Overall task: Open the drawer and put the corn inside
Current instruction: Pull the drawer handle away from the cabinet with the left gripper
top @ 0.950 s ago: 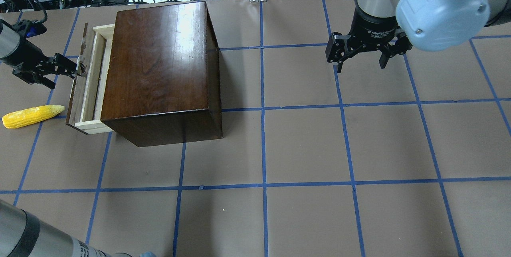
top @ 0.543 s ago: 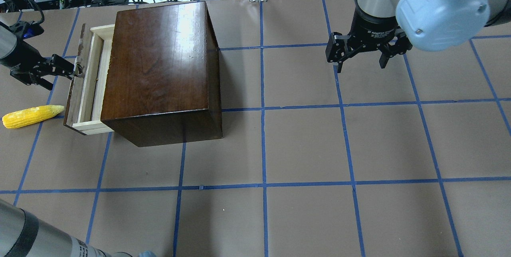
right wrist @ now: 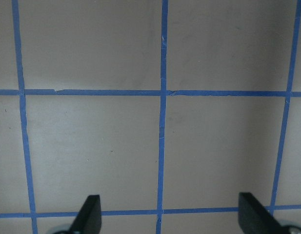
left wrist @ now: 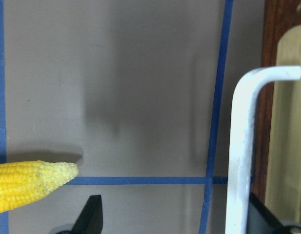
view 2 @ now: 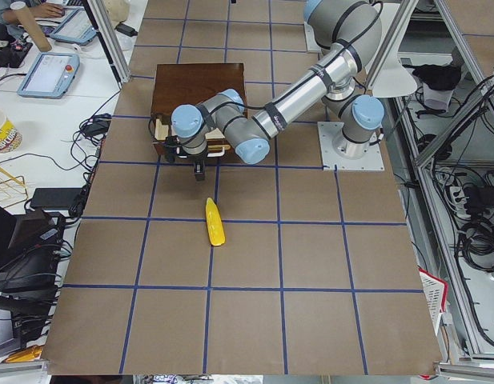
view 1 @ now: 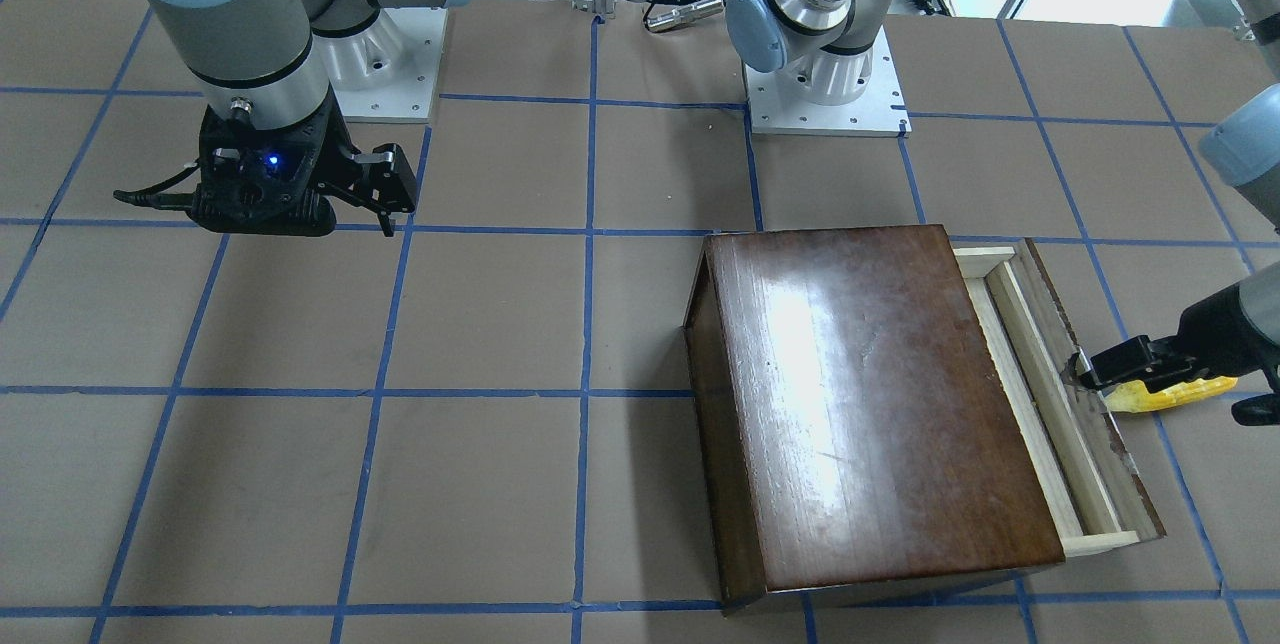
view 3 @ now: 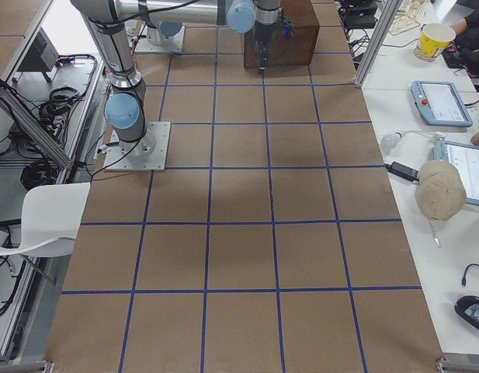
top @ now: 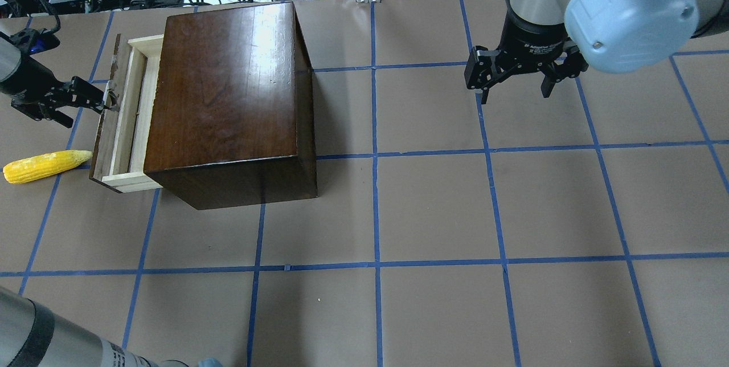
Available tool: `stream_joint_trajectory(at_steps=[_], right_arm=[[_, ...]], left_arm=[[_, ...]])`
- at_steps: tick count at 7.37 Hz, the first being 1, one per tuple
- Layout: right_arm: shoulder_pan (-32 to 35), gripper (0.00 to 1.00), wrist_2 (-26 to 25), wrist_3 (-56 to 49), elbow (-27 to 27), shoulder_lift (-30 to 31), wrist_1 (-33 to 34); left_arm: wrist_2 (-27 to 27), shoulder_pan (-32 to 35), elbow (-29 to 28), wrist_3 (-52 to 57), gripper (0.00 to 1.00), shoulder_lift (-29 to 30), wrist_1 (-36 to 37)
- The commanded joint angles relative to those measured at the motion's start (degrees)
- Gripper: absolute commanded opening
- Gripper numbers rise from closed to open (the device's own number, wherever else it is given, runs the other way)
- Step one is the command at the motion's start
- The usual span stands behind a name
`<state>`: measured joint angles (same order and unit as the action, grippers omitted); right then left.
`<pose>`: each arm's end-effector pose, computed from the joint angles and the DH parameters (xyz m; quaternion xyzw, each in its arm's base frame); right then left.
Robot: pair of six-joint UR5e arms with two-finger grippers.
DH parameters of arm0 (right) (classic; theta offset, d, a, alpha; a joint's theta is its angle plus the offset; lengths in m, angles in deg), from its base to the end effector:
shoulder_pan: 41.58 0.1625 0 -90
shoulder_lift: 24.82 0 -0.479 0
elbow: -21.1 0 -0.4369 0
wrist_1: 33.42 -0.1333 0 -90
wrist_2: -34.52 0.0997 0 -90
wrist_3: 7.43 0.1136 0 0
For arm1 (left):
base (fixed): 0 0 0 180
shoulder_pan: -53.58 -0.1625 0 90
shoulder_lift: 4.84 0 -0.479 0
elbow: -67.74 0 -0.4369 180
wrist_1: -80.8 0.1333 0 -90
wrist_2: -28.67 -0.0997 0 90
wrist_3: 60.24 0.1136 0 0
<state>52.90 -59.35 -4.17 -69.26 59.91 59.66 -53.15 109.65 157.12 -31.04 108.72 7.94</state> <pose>0.1700 -0.5618 0.4789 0.0114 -0.9991 -0.0199 0.0352 0.2565 -0.6490 0.3093 0.0447 -0.9952 -0.0057 0.0871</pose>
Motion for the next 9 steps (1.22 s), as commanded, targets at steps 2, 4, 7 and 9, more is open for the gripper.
stream_joint_trajectory(at_steps=[2, 4, 7, 9], right_arm=[[0.0, 1.00, 0.0, 0.0, 0.0, 0.0, 0.0], [0.0, 1.00, 0.0, 0.0, 0.0, 0.0, 0.1], [0.0, 1.00, 0.0, 0.0, 0.0, 0.0, 0.0], [0.0, 1.00, 0.0, 0.0, 0.0, 0.0, 0.0]], left_arm=[[0.0, 0.0, 0.0, 0.1, 1.00, 0.1, 0.0], [-0.1, 0.0, 0.0, 0.1, 1.00, 0.2, 0.0], [-2.1, 0.0, 0.0, 0.1, 1.00, 0.0, 0.0], [-2.3, 0.0, 0.0, 0.1, 1.00, -0.1, 0.0]])
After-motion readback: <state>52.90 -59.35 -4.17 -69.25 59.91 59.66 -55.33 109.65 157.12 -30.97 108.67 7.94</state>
